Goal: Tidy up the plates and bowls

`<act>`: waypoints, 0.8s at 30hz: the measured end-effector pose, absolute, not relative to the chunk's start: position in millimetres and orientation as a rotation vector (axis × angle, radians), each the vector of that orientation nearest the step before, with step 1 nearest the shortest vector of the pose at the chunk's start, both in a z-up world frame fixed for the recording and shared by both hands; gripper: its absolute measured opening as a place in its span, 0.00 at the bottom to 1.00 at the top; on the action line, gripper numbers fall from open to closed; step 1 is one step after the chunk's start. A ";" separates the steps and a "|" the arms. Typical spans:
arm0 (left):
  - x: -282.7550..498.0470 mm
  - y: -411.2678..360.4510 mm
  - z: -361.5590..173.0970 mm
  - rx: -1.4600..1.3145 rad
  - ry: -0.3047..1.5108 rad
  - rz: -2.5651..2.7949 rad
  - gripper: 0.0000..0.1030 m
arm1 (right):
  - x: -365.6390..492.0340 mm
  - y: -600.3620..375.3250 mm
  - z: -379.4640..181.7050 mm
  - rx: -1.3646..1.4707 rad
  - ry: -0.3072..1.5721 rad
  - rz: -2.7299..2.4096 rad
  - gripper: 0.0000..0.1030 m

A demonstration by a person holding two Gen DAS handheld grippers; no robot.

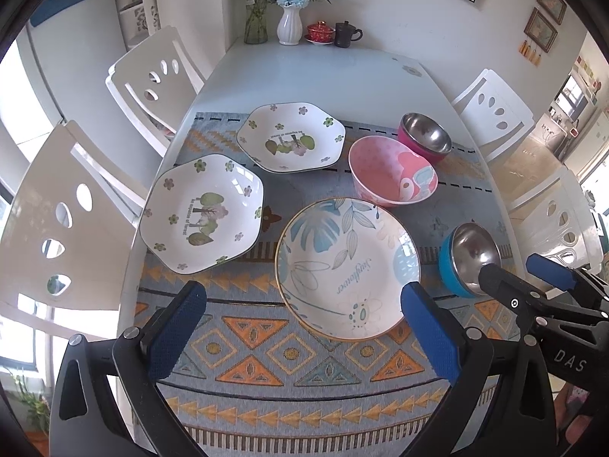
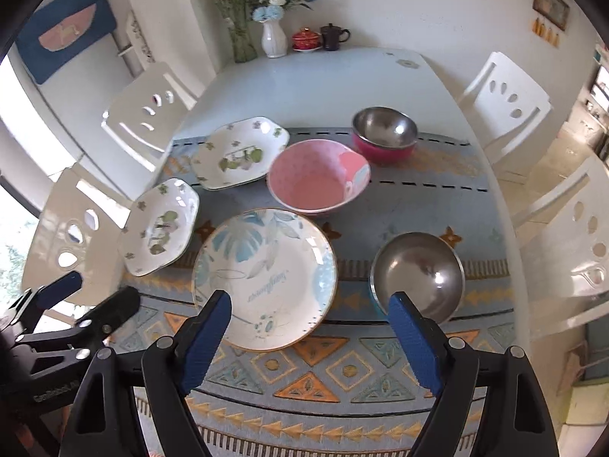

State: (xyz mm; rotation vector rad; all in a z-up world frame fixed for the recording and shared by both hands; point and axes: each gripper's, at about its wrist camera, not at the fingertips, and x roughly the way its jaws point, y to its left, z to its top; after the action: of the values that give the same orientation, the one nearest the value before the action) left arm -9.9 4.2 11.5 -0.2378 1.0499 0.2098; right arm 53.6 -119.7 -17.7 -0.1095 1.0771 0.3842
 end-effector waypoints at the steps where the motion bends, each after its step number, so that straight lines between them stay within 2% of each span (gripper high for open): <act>1: -10.4 3.8 11.4 -0.237 1.049 0.212 0.99 | 52.7 -119.4 -17.8 -0.105 1.078 0.385 0.81; 24: -15.4 18.5 10.6 -0.227 1.031 0.273 0.96 | 53.1 -120.7 -23.7 -0.084 1.119 0.370 0.81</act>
State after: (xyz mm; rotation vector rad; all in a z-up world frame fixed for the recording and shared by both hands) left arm -15.4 18.5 10.6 -0.2275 1.0311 0.2733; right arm 53.1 -120.7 -23.7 -0.0835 1.1189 0.3699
